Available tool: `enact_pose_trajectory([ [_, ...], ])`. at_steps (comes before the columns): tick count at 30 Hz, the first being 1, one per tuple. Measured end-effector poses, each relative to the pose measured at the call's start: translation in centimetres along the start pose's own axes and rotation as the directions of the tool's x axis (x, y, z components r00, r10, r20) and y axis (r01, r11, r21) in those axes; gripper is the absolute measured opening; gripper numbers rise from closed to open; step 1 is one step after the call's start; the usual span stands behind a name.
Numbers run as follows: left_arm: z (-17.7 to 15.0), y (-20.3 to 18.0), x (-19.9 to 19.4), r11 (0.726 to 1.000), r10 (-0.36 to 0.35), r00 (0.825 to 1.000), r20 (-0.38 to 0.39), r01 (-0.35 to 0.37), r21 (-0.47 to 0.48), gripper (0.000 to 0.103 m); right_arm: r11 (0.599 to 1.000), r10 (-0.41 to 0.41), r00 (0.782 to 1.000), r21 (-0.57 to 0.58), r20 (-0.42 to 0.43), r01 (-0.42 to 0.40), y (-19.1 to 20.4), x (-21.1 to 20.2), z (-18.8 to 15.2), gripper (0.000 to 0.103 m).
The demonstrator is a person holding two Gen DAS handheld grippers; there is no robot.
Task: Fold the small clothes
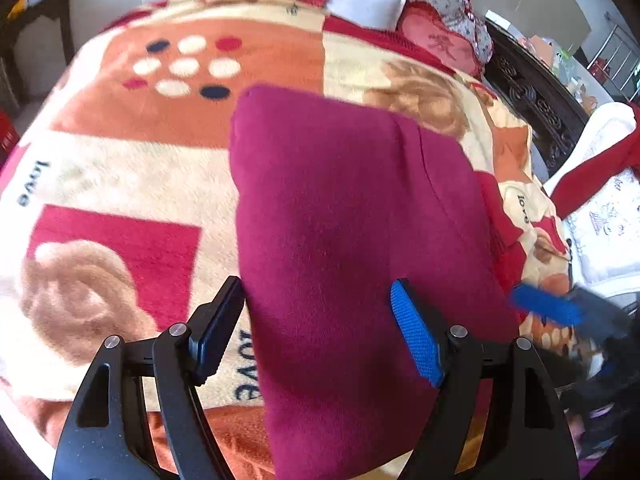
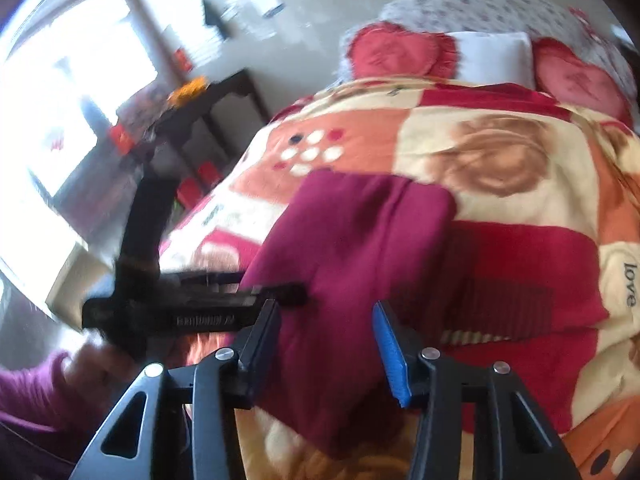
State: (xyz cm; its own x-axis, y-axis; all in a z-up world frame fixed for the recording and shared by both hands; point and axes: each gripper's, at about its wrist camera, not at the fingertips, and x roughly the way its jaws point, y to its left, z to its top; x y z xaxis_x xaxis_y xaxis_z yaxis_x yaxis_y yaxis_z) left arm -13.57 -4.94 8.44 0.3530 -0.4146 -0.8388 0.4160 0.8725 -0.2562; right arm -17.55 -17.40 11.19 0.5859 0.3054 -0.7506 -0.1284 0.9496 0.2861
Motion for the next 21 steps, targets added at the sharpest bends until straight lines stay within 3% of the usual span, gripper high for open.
enact_pose_trajectory([
  [4,0.4,-0.3,-1.5,0.999,0.048,0.997,0.058,-0.049,0.023,0.076,0.985,-0.174,0.982,-0.004,-0.072,0.174,-1.1,3.3,-1.5,0.046],
  [7,0.4,-0.7,-2.8,0.996,0.078,0.991,0.105,-0.082,0.038,0.076,0.988,-0.130,0.986,0.076,-0.103,0.138,-2.8,4.3,-2.9,0.046],
  [11,0.0,-1.1,-4.4,0.993,0.096,0.983,0.154,-0.106,0.057,0.076,0.986,-0.116,0.992,0.111,-0.056,0.121,-2.6,2.2,-2.9,0.046],
  [14,-0.2,-1.8,-5.2,0.991,0.102,0.980,0.170,-0.116,0.072,0.076,0.983,-0.159,0.987,0.096,-0.001,0.159,-1.7,-0.2,-2.4,0.049],
  [19,-0.4,-2.8,-6.7,0.990,0.095,0.975,0.203,-0.115,0.086,0.076,0.970,-0.240,0.963,0.064,0.126,0.234,0.2,-5.0,-1.4,0.054],
  [21,-0.5,-3.2,-7.4,0.988,0.100,0.969,0.225,-0.123,0.092,0.076,0.963,-0.269,0.950,0.055,0.160,0.264,0.9,-6.0,-0.7,0.065],
])
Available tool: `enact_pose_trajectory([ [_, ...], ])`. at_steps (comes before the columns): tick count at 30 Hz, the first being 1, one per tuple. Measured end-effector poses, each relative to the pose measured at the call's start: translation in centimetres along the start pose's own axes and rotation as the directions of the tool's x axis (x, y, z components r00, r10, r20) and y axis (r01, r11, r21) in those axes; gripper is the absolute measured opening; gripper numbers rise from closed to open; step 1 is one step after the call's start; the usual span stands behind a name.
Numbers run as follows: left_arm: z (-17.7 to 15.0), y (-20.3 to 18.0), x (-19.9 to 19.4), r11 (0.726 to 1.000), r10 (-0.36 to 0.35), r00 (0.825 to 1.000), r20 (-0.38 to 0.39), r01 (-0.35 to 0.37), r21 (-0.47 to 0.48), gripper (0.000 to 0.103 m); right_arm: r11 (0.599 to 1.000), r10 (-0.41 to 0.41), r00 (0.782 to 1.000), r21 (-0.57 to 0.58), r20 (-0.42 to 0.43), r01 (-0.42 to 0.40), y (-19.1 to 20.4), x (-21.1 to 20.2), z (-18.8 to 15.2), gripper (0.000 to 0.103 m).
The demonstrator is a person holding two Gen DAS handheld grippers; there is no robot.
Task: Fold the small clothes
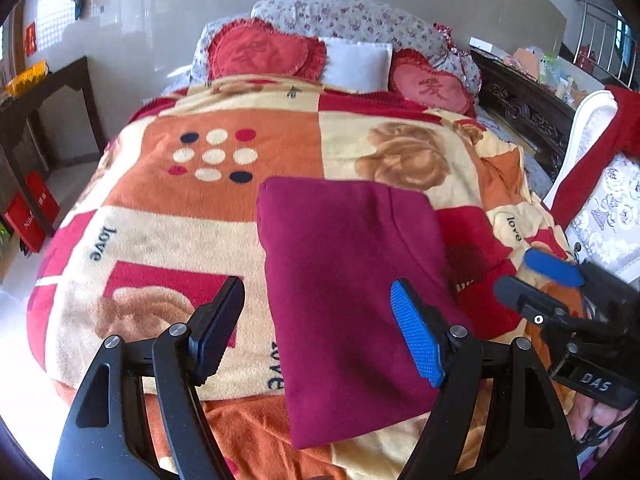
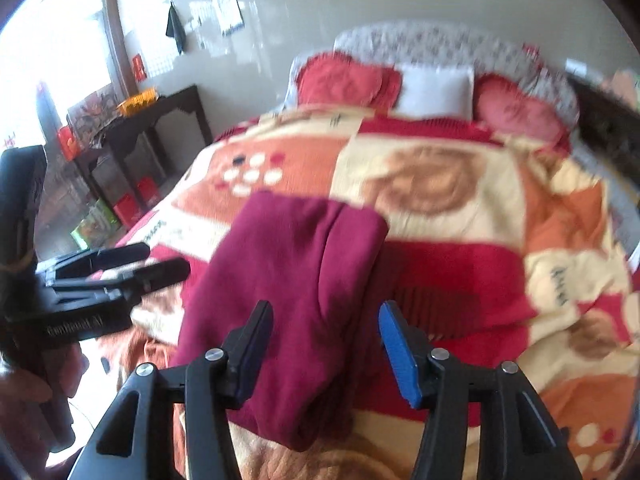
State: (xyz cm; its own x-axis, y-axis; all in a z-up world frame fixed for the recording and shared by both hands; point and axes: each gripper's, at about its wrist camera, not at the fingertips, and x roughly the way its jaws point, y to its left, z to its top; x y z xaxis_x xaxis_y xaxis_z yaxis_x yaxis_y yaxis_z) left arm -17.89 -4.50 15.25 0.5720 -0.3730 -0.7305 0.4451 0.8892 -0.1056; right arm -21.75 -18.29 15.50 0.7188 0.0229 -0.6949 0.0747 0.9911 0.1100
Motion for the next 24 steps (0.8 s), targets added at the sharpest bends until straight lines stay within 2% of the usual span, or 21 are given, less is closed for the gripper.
enact_pose_trajectory([
  [1,0.1,-0.1,-0.5,1.000,0.007,1.000,0.015,-0.007,0.004,0.076,1.000,-0.015,1.000,-0.003,0.017,0.015,0.2,-0.5,0.3,0.073],
  [7,0.1,-0.1,-2.5,0.998,0.064,0.995,0.079,-0.065,0.011,0.076,0.997,-0.071,0.993,0.014,0.096,0.070,1.1,-2.3,1.6,0.075],
  [16,-0.1,0.0,-3.1,0.984,0.169,0.981,0.091,-0.173,0.031,0.076,0.997,-0.081,0.994,0.022,0.077,0.080,1.9,-1.8,1.4,0.077],
  [24,-0.6,-0.5,-2.7,0.974,0.209,0.974,0.092,-0.215,0.069,0.076,0.996,-0.074,0.996,0.045,0.050,0.071,1.6,-0.7,1.1,0.077],
])
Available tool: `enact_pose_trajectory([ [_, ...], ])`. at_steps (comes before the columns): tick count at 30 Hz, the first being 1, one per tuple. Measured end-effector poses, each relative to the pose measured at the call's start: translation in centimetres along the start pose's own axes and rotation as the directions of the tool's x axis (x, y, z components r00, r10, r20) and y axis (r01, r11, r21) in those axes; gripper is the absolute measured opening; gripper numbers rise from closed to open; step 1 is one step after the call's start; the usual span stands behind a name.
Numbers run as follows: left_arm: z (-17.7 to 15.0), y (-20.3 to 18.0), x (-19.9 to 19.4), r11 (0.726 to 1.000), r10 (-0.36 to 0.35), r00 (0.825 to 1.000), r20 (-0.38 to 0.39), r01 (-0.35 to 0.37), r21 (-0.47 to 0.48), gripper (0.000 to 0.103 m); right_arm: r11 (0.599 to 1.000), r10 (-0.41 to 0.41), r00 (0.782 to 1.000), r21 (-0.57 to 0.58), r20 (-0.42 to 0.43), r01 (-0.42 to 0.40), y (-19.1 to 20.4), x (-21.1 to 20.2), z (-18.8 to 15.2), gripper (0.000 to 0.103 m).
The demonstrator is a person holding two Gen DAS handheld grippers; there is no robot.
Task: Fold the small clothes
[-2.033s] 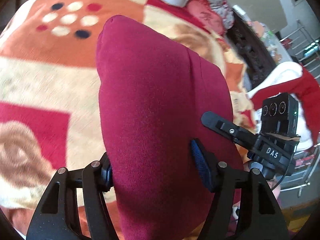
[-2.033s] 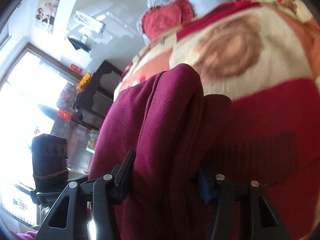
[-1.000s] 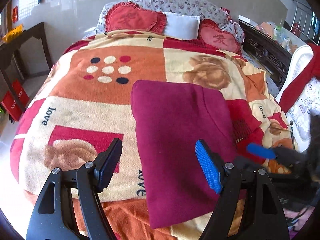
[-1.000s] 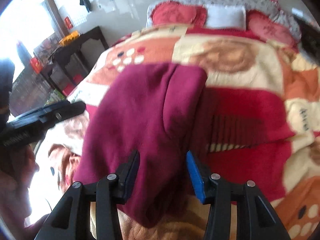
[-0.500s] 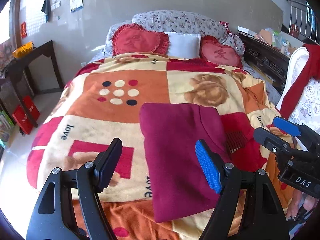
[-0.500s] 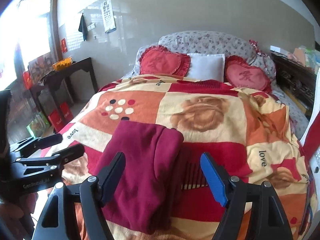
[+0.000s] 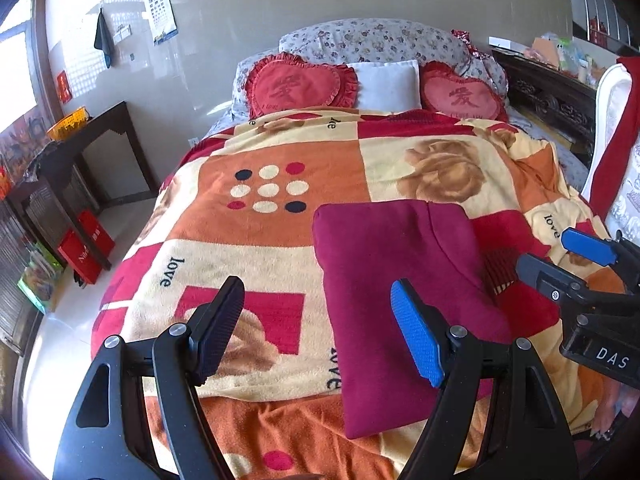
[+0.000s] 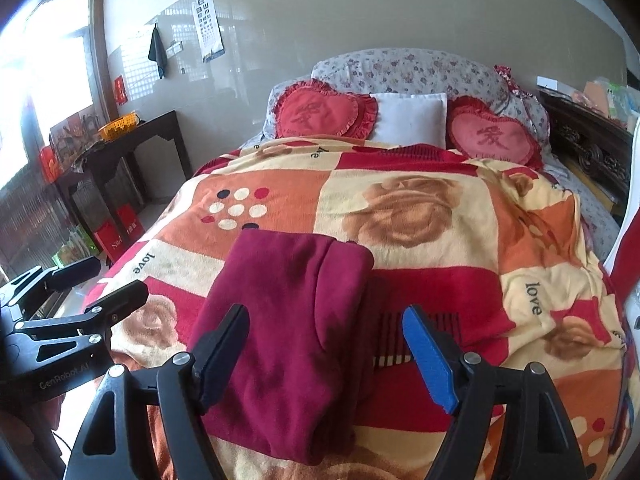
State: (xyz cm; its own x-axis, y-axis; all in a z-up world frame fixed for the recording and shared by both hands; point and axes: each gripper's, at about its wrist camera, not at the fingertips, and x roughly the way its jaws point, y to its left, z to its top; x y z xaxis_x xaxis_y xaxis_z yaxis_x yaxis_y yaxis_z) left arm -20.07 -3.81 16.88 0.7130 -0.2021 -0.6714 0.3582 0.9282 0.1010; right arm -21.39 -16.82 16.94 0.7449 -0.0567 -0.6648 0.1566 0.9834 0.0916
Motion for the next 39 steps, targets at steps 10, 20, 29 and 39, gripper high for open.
enact_pose_trajectory([
  [10,0.0,-0.2,1.3,0.999,-0.040,0.999,-0.015,0.040,-0.007,0.076,1.000,-0.010,1.000,-0.008,-0.017,0.010,0.1,1.0,0.0,0.077],
  [20,0.1,-0.1,4.1,0.997,-0.075,0.996,-0.052,0.074,-0.029,0.076,0.999,-0.038,0.997,-0.013,-0.061,0.037,0.2,3.5,0.6,0.077],
  [29,0.7,0.8,5.8,0.994,-0.099,0.992,-0.072,0.095,-0.055,0.076,0.999,-0.044,0.991,0.007,-0.124,0.046,0.3,5.9,1.1,0.077],
  [39,2.0,2.4,6.4,0.991,-0.107,0.992,-0.060,0.101,-0.093,0.076,0.997,-0.071,0.974,-0.009,-0.217,0.071,0.3,6.6,2.1,0.077],
])
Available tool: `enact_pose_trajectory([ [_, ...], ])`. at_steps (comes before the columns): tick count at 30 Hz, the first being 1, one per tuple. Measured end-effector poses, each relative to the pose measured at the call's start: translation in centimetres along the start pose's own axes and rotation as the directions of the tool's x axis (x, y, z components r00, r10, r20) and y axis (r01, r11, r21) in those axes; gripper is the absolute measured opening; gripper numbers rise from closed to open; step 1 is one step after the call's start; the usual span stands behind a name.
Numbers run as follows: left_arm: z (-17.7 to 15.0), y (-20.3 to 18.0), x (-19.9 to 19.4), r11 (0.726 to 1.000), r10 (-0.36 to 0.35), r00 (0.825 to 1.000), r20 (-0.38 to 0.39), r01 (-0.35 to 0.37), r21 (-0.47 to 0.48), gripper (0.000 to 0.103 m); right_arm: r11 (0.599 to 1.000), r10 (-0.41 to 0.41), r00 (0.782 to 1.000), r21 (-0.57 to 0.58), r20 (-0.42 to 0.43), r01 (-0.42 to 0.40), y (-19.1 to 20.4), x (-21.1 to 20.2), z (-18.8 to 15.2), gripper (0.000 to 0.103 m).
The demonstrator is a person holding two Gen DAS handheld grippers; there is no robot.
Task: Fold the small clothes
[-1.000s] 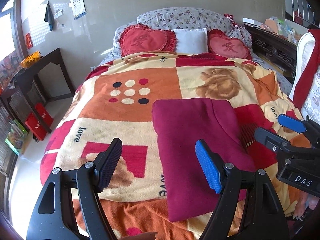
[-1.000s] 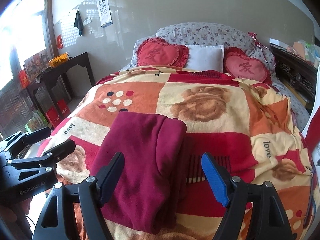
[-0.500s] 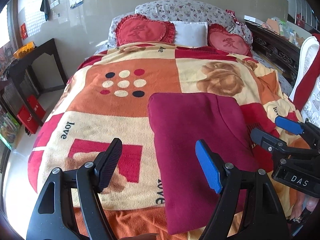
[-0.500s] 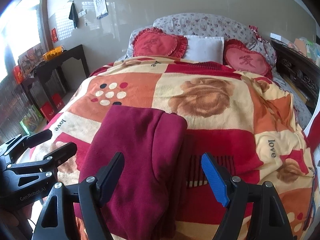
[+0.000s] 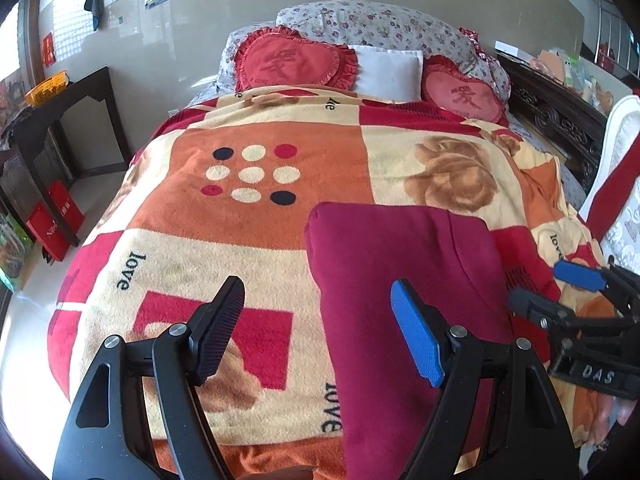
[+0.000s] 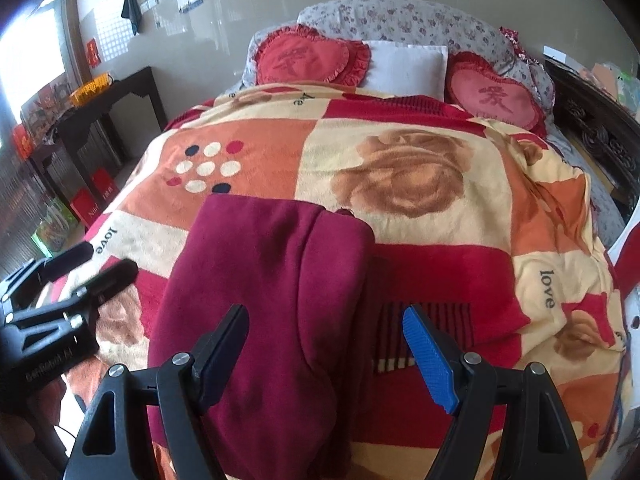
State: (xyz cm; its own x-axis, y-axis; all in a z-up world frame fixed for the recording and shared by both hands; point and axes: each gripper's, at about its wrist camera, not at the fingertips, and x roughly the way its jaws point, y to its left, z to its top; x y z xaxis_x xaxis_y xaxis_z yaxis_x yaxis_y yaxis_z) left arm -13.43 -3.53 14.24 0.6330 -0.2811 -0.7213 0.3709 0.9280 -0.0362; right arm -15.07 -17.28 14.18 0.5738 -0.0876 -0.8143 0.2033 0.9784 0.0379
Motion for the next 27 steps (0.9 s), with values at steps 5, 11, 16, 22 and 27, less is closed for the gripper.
enact_pose_trajectory([
  [5,0.5,0.4,0.0,1.000,0.018,1.000,-0.002,-0.018,-0.009,0.076,0.999,-0.001,1.000,-0.033,-0.014,0.001,0.2,0.0,0.0,0.077],
  [11,1.7,0.2,-0.3,0.999,0.050,0.998,-0.038,-0.050,0.007,0.076,0.999,0.035,0.999,-0.013,0.035,-0.035,-0.2,0.9,-0.3,0.077],
  [16,2.4,-0.5,-0.8,0.993,0.108,0.993,-0.048,-0.106,0.046,0.076,0.997,0.082,0.995,0.009,0.059,-0.083,-0.4,2.0,-0.6,0.077],
  [22,2.8,-2.0,-0.9,0.991,0.121,0.991,-0.049,-0.117,0.068,0.076,0.996,0.093,0.992,-0.002,0.084,-0.093,-0.5,2.7,-0.8,0.078],
  [27,2.2,-3.6,0.2,0.991,0.096,0.993,-0.064,-0.089,0.100,0.076,0.995,0.096,0.993,0.025,0.075,-0.098,-1.5,3.3,-1.2,0.078],
])
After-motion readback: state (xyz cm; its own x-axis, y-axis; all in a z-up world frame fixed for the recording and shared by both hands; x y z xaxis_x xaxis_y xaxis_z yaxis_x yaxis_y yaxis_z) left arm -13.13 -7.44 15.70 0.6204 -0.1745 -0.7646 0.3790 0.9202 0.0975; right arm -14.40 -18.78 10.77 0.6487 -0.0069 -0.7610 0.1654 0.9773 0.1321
